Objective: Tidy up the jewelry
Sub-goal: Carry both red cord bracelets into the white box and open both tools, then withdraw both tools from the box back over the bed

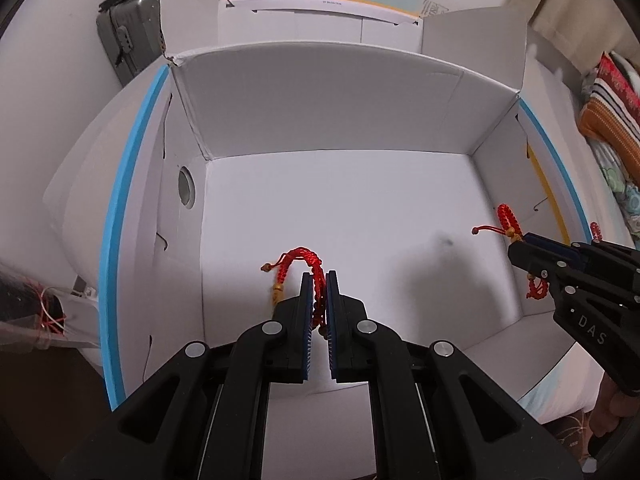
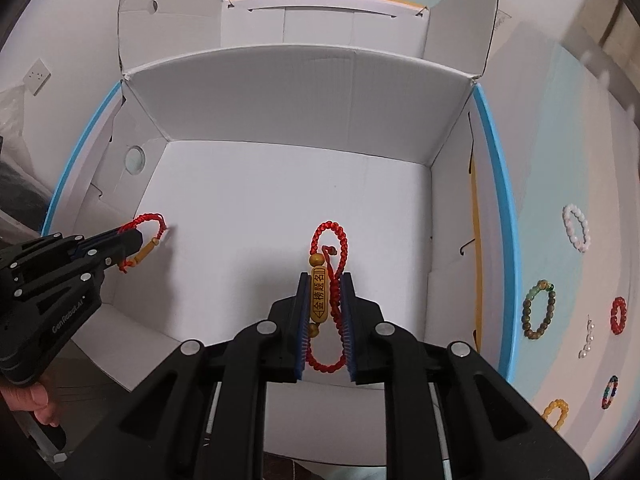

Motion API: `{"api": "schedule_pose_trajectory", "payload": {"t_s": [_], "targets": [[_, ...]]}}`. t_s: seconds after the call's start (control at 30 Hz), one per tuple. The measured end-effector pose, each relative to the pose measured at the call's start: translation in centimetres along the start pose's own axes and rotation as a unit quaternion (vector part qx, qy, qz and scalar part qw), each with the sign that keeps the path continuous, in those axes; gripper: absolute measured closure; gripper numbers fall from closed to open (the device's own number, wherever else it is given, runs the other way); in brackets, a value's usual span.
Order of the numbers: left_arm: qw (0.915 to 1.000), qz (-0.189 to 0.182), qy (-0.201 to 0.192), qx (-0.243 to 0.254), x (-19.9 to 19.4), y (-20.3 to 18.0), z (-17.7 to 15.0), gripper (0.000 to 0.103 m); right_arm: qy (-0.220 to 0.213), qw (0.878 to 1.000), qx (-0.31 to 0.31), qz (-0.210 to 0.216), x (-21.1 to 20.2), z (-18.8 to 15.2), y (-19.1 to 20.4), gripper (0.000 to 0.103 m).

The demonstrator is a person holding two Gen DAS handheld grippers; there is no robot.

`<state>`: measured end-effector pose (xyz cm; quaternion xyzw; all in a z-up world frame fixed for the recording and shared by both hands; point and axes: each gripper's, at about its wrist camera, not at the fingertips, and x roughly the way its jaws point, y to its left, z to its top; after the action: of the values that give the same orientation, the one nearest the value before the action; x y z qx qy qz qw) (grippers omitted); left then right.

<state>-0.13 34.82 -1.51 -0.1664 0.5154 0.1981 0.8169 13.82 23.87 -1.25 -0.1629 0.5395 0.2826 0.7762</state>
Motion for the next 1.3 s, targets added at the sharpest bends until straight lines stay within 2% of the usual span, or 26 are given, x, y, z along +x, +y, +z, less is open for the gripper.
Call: {"api": "schedule_pose_trajectory", "payload": {"t_s": [0.07, 0.13, 0.2, 0.33, 0.37, 0.47, 0.63, 0.7, 0.8, 1.0, 1.3], "targets": [[0.9999, 0.007, -0.008, 0.000, -0.1, -0.1, 0.0, 0.095, -0.003, 1.000, 0.002, 0.000, -0.2, -0.3, -0.1, 0.083], [0.9998, 0.016, -0.013, 0.000, -0.6, -0.3, -0.3, 0.090, -0.008, 1.000, 0.003, 0.002, -0.2, -0.2, 0.1, 0.066], [0.9994, 0.024, -0.023, 0.001, -1.1, -0.4, -0.2, 0.072, -0.018, 1.000, 0.006, 0.001, -0.6, -0.2, 0.1, 0.054], [0.9981, 0.042, -0.046, 0.002, -2.5, -0.5, -0.2, 0.049, -0.029, 1.000, 0.007, 0.003, -1.3, 0.0, 0.0, 0.035], [0.9977, 0.043, -0.051, 0.000, -2.9, -0.5, -0.2, 0.043, -0.032, 0.999, 0.007, 0.003, -1.5, 0.0, 0.1, 0.034], [0.9967, 0.049, -0.064, 0.001, -3.9, -0.6, 0.1, 0.037, -0.044, 0.999, 0.012, 0.003, -2.5, -0.1, -0.1, 0.027], [0.9950, 0.048, -0.087, -0.005, -5.3, -1.2, 0.2, 0.018, -0.084, 0.996, 0.027, -0.006, -4.8, -0.4, -0.9, 0.007], [0.9939, 0.044, -0.100, -0.009, -5.9, -1.6, 0.2, 0.011, -0.103, 0.994, 0.035, -0.019, -5.8, -0.6, -1.6, 0.007], [0.9923, 0.046, -0.115, -0.004, -6.6, -2.6, 0.0, 0.006, -0.123, 0.991, 0.049, -0.025, -7.0, -1.0, -2.7, 0.007], [0.9911, 0.038, -0.127, 0.010, -7.5, -5.1, -0.1, 0.006, -0.167, 0.982, 0.073, -0.043, -9.8, -2.6, -5.6, 0.007], [0.9886, 0.018, -0.143, 0.042, -8.5, -10.0, -0.7, 0.006, -0.189, 0.974, 0.108, -0.064, -12.6, -5.7, -10.5, 0.007]]}}
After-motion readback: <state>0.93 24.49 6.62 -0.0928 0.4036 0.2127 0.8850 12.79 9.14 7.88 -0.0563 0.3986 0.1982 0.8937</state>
